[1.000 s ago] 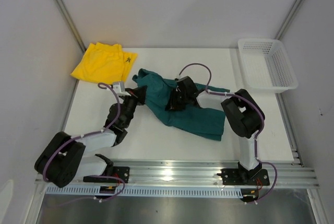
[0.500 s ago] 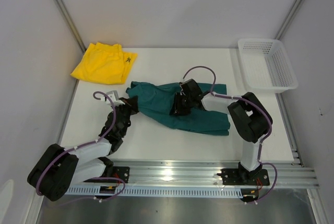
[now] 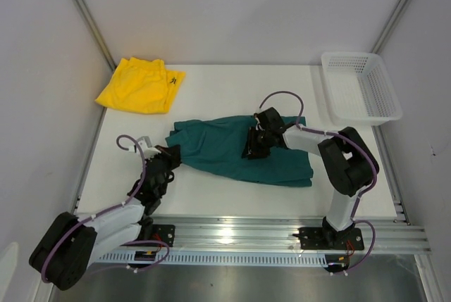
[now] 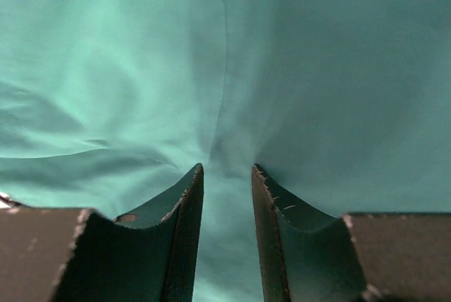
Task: Fold and stack the shorts
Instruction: Fold the shorts
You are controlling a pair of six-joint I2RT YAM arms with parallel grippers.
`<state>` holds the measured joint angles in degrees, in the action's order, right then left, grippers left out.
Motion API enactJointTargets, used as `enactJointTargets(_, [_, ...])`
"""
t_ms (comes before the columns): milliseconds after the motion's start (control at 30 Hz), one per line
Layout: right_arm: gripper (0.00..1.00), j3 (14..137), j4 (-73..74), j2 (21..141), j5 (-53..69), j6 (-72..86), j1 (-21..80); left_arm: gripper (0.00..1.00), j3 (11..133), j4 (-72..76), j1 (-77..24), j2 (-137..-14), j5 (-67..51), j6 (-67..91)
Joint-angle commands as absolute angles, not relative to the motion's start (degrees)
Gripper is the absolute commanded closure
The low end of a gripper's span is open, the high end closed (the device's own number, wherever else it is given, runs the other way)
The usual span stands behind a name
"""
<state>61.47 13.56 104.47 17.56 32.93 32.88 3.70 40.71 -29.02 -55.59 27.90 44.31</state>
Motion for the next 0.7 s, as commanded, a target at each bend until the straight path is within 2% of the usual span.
enactJointTargets(0, [0.64, 58.9, 11.7, 105.9, 19.0, 31.6, 32.6, 0.99, 2.5, 33.2, -29.2, -50.5, 27.9, 50.0])
enactJointTargets(67, [0.64, 57.7, 11.2, 106.3, 18.8, 31.4, 32.4, 0.78, 2.2, 29.5, -29.2, -46.7, 27.1, 51.6])
enactJointTargets(100, [0.64, 57.3, 10.9, 106.5, 18.7, 31.3, 32.3, 0.61, 1.8, 26.1, -29.1, -45.4, 26.8, 51.9])
enactJointTargets(133, [0.65, 56.9, 10.8, 106.5, 18.5, 30.9, 32.1, 0.10, 1.8, 23.9, -29.1, -42.7, 26.9, 52.8])
enactJointTargets(167, [0.65, 56.4, 10.7, 106.4, 18.4, 30.8, 31.8, 0.01, 2.0, 21.2, -29.1, -41.5, 27.4, 53.6])
enactJointTargets(200, [0.66, 55.6, 10.5, 106.3, 18.5, 30.7, 31.6, 0.01, 2.7, 15.0, -29.2, -40.3, 28.2, 54.3])
enactJointTargets(367, [0.66, 53.2, 10.5, 104.6, 18.5, 29.4, 29.5, 0.01, 4.4, 3.5, -28.8, -32.5, 29.1, 56.4])
enactJointTargets(533, [0.66, 52.4, 10.9, 103.7, 18.5, 28.6, 28.5, 0.01, 2.8, 1.1, -27.2, -30.2, 27.3, 59.4])
enactJointTargets(667, [0.67, 52.1, 12.0, 103.4, 18.1, 27.5, 27.4, 0.01, 3.2, 3.0, -20.1, -32.5, 19.6, 57.4])
